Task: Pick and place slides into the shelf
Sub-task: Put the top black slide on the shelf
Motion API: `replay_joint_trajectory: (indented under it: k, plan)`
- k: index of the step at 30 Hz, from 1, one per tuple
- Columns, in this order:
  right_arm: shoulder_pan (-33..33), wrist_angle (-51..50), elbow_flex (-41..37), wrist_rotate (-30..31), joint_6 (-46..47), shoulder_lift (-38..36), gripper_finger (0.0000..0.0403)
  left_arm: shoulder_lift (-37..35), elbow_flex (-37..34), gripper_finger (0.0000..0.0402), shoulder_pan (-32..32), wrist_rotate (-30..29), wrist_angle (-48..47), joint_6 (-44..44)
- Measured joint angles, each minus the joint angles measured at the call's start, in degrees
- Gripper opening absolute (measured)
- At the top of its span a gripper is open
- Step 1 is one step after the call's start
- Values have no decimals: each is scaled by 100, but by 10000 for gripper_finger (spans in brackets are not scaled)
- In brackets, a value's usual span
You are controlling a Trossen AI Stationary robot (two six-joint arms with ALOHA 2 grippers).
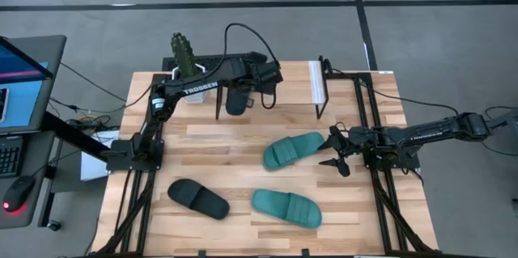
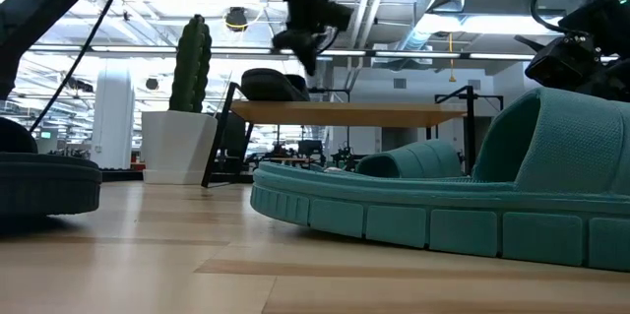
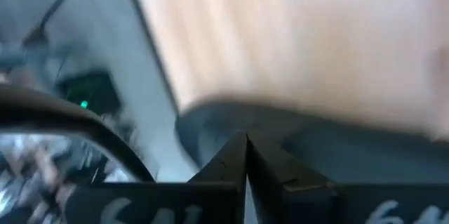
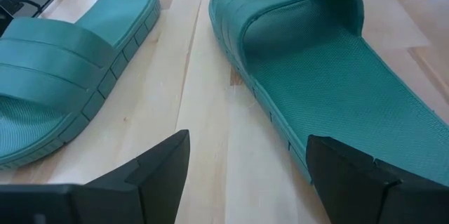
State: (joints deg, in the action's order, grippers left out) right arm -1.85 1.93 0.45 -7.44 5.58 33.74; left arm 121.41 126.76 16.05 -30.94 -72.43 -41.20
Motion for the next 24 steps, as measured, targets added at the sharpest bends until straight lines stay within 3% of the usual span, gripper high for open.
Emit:
replay_joint_trajectory:
  k: [5,11,24]
  plan:
    - [-2,0,0,0,-2,0,269,-8,4,0,-37,804,543,-732]
    - [0,-2,0,0,0,0,269,34,4,0,122,427,584,-871]
    - [-1,0,-1,0,0,0,269,34,4,0,418,93,-507,21]
